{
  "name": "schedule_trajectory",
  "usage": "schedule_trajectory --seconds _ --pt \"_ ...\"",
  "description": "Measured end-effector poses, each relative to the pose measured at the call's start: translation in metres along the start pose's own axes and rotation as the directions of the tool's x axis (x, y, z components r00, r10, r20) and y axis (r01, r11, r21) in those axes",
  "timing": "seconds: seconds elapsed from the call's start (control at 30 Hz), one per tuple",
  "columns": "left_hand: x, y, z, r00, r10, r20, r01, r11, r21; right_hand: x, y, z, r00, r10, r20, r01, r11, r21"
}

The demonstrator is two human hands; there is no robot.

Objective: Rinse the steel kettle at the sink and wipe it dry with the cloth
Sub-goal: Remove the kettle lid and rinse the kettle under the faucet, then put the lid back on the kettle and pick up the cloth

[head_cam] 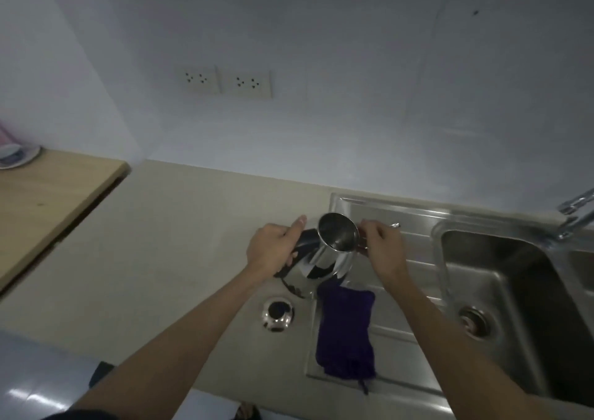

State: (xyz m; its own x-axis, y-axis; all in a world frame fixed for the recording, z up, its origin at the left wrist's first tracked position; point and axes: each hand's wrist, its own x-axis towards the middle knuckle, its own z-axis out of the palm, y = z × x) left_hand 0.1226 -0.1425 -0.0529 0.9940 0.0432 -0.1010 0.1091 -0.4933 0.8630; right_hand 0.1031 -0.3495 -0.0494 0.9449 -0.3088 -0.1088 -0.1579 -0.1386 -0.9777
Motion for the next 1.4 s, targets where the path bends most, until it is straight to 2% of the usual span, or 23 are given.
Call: schedule_trajectory --seconds 0.3,0.4,0.63,0.77,0.87,0.97,1.07,1.1,1.2,1.4 --pt "0.063 -0.063 -0.09 0.964 -0.083 0.252 0.089 0.996 -0.014 -0.016 -0.013 0.114 0.994 0.011 -0.108 -0.03 0.984 -0.176" --pt "0.076 -0.082 -0.1 0.947 -0.111 0.302 0.111 0.994 0.017 -0.017 -0.009 0.134 0.99 0.021 -0.142 -0.06 0.96 -0.273" --pt "0.098 -0.103 -0.112 0.909 -0.129 0.396 0.115 0.992 0.059 -0.012 -0.006 0.153 0.99 0.011 -0.137 -0.059 0.934 -0.353" --pt "0.102 -0.106 -0.112 0.931 -0.07 0.358 0.041 0.995 0.089 -0.016 0.004 0.154 0.995 -0.069 -0.072 0.036 0.922 -0.385" --pt "0.094 -0.104 -0.108 0.968 -0.027 0.249 -0.01 0.989 0.147 -0.033 0.028 0.146 0.99 -0.143 0.007 0.133 0.905 -0.403" --pt "0.08 -0.106 -0.099 0.996 0.047 0.079 -0.063 0.973 0.221 -0.058 0.068 0.127 0.958 -0.166 0.234 0.269 0.808 -0.525" --pt "0.062 -0.108 -0.092 0.994 0.102 -0.032 -0.093 0.975 0.2 -0.068 0.108 0.117 0.864 -0.065 0.5 0.43 0.613 -0.663" --pt "0.057 -0.108 -0.09 0.99 0.133 -0.046 -0.122 0.974 0.189 -0.068 0.115 0.117 0.853 -0.006 0.522 0.422 0.595 -0.684" --pt "0.042 -0.106 -0.086 0.984 0.173 -0.038 -0.162 0.966 0.201 -0.069 0.127 0.123 0.873 0.048 0.486 0.334 0.667 -0.666" --pt "0.03 -0.1 -0.076 1.0 0.023 -0.012 -0.022 0.993 0.119 -0.068 0.132 0.13 0.894 0.031 0.446 0.272 0.754 -0.598"
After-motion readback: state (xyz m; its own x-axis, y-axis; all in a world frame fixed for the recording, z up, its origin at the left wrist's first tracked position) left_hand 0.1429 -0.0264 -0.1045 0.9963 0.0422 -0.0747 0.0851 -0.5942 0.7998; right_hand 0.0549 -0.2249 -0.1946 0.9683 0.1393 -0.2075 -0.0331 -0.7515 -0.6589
